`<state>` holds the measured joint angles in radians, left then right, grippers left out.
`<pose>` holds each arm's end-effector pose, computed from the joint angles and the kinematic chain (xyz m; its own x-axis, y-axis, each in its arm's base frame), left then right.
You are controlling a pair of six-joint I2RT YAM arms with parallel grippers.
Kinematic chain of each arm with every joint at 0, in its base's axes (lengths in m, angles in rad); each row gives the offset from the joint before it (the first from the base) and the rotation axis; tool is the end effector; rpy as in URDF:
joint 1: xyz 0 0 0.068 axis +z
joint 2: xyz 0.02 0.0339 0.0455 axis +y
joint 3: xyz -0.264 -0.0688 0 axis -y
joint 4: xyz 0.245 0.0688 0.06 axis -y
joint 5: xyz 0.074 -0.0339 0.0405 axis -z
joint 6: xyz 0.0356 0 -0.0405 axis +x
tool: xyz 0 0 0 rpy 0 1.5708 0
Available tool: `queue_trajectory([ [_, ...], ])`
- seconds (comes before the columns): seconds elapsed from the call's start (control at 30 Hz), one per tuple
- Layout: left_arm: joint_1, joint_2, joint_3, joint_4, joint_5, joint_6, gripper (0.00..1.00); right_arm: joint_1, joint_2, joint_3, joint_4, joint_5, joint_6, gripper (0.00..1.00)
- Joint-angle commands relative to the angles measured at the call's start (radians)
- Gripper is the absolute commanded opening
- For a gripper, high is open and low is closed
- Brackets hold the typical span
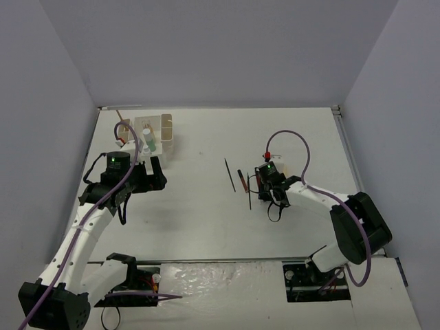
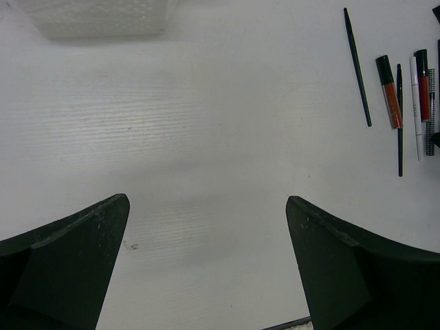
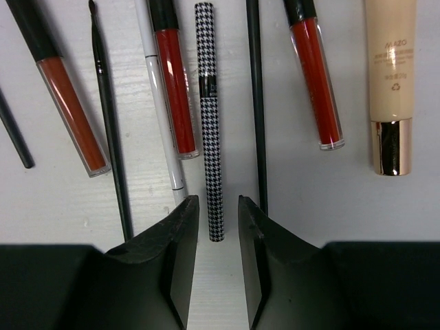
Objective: Organize the makeup
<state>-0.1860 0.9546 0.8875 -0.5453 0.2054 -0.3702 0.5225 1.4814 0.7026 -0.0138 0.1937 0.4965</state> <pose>0.2001 -0.0450 0.3098 -0.6515 -0.2378 -0.7204 0.1173 0.9066 -0.4054 0.2542 0.1385 0.1695 -0.7201 0.1247 -0.6825 -0.0336 0.9763 0.2139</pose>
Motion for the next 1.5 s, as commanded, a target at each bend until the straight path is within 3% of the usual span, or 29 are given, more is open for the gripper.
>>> queue_trajectory([
  [0.0, -0.001, -0.007, 0.022, 0.028, 0.008, 0.016, 0.97, -0.016, 0.011, -0.004, 0.033, -0.004, 0.001, 0.24],
  [0.4, -0.001, -0.005, 0.021, 0.027, 0.012, 0.015, 0.97, -0.021, 0.045, -0.017, 0.041, 0.002, -0.003, 0.17],
  [0.53, -0.001, -0.005, 0.022, 0.029, 0.016, 0.013, 0.97, -0.021, 0.037, -0.014, 0.043, 0.001, -0.009, 0.06],
  [0.83, -0.001, -0.021, 0.046, 0.045, 0.081, -0.07, 0.97, -0.011, -0.133, 0.026, 0.035, 0.011, -0.046, 0.0],
  [1.0, -0.019, -0.039, 0.092, 0.074, 0.152, -0.185, 0.97, 0.089, -0.299, 0.06, 0.062, 0.021, -0.139, 0.0],
  [1.17, -0.083, -0.052, 0.119, 0.223, 0.21, -0.354, 0.96, 0.251, -0.408, 0.058, 0.2, 0.008, -0.217, 0.0],
  [1.47, -0.291, 0.04, 0.275, 0.264, 0.058, -0.408, 0.85, 0.393, -0.435, 0.012, 0.525, -0.104, -0.295, 0.0],
])
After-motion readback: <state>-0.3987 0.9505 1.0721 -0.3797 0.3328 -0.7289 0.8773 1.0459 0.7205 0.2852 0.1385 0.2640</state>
